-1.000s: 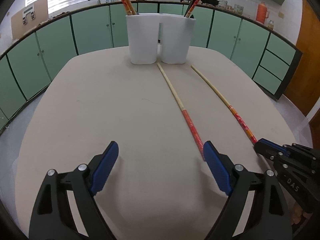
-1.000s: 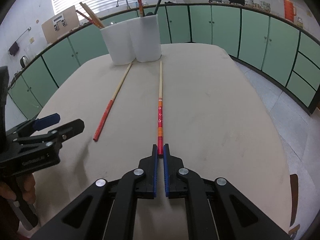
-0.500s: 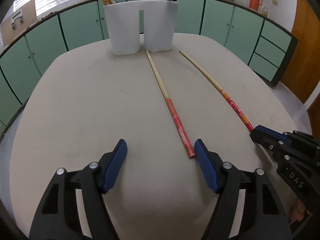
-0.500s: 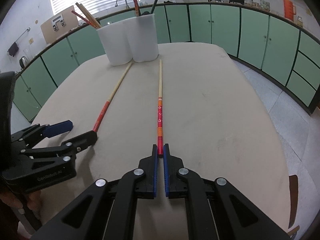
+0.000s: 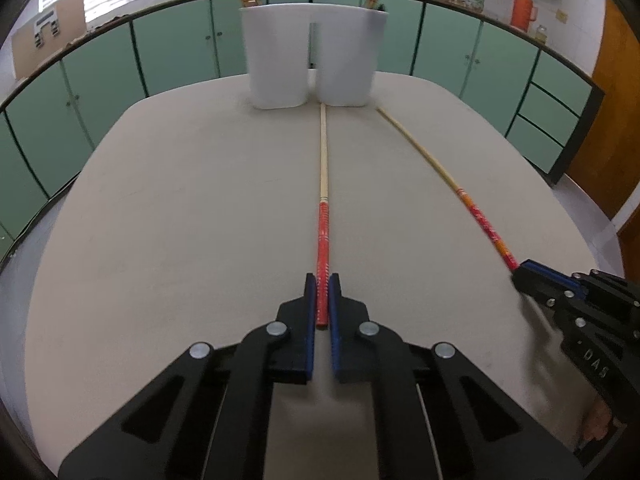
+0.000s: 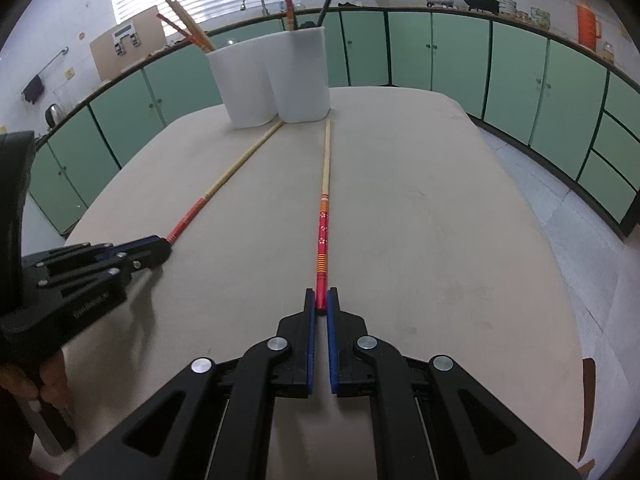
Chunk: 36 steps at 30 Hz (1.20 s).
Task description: Organize utensils
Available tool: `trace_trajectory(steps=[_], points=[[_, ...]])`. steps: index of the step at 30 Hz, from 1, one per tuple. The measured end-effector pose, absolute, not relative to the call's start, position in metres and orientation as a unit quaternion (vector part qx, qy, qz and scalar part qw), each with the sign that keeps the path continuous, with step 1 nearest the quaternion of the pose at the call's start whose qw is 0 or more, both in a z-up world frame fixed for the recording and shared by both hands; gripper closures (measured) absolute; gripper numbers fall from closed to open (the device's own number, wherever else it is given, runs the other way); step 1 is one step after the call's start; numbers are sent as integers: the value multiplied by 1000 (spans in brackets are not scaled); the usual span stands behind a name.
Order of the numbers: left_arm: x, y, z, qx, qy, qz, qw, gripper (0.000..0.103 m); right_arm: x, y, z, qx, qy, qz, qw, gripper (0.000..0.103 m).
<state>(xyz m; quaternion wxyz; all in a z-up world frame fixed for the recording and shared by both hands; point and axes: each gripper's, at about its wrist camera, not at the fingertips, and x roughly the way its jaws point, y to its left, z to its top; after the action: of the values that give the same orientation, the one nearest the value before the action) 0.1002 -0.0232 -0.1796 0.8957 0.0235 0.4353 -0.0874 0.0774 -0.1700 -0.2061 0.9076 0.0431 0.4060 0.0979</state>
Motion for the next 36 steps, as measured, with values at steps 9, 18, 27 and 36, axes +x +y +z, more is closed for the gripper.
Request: trace_trajectory(steps=[9,18,27,36], points=[[97,-3,-179,14,438,-73,896,60,75,-167,-207,27,407,107,907,96],[90,3,-180,6,435,-79,897,60,72,-172,-207,28,414,131,900,96],[90,2,-180,0,436,-79,897,61,79,-167,-208,24,412,126,902,95],[85,9,-180,-13,440,-100,893,60,77,-170,-208,25,412,131,902,94]])
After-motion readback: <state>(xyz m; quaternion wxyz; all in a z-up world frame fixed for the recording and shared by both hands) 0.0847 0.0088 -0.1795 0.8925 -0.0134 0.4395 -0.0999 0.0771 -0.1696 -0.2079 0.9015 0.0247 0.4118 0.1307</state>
